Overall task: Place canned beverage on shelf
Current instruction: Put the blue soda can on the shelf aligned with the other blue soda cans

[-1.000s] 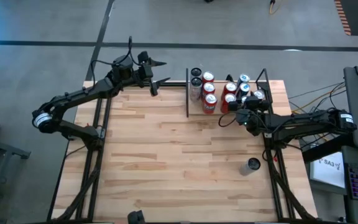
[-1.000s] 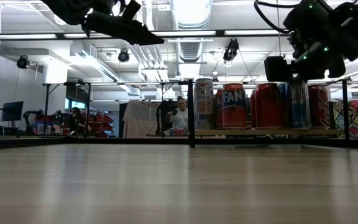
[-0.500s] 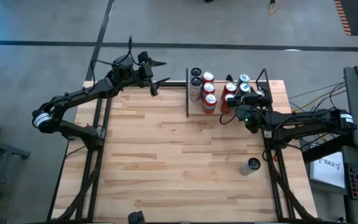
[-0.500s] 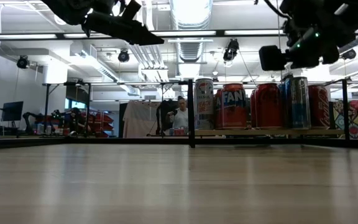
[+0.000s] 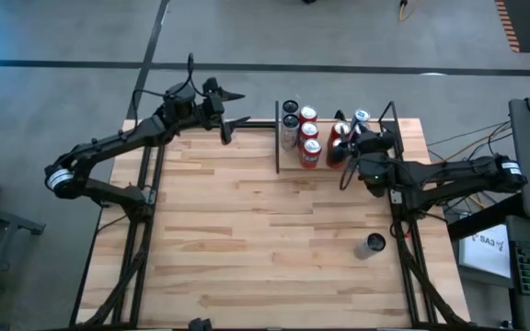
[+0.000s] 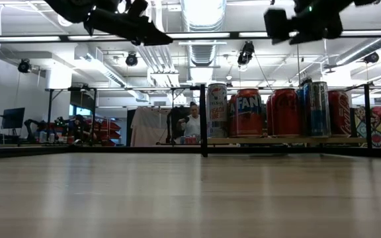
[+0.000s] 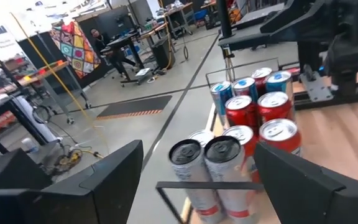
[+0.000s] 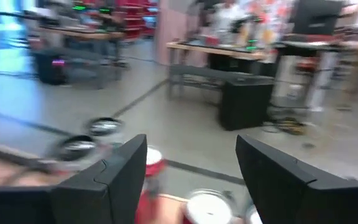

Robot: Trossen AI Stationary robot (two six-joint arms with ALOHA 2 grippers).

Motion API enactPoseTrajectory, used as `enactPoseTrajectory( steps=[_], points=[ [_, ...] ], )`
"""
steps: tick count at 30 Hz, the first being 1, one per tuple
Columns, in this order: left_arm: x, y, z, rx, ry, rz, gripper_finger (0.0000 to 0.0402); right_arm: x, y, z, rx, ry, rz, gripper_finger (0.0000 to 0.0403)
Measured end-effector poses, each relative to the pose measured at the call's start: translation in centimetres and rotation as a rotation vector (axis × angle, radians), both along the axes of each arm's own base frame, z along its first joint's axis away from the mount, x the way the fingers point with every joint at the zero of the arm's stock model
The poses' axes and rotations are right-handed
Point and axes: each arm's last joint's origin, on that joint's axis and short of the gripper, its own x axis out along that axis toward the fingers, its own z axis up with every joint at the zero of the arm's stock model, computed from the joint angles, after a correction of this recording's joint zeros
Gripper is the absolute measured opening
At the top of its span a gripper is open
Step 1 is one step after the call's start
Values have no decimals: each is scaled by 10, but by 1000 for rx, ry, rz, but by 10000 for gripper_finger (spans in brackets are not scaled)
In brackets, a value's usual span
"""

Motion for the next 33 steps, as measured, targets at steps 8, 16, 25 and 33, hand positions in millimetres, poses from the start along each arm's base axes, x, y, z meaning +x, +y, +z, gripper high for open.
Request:
enactPoseTrajectory(
  steps=[8, 16, 25, 33],
  points=[
    [4, -17, 4, -97, -30, -45, 292, 7, 9, 26, 145, -29, 329, 208],
    [6, -50, 10, -145, -57, -143, 292, 1, 15, 35, 417, 10, 531, 175],
    [15, -79, 14, -185, -74, -242, 292, -6, 22, 35, 708, 69, 642, 128],
    [21, -98, 15, -228, -90, -240, 292, -17, 25, 30, 891, 214, 589, 75]
  ],
)
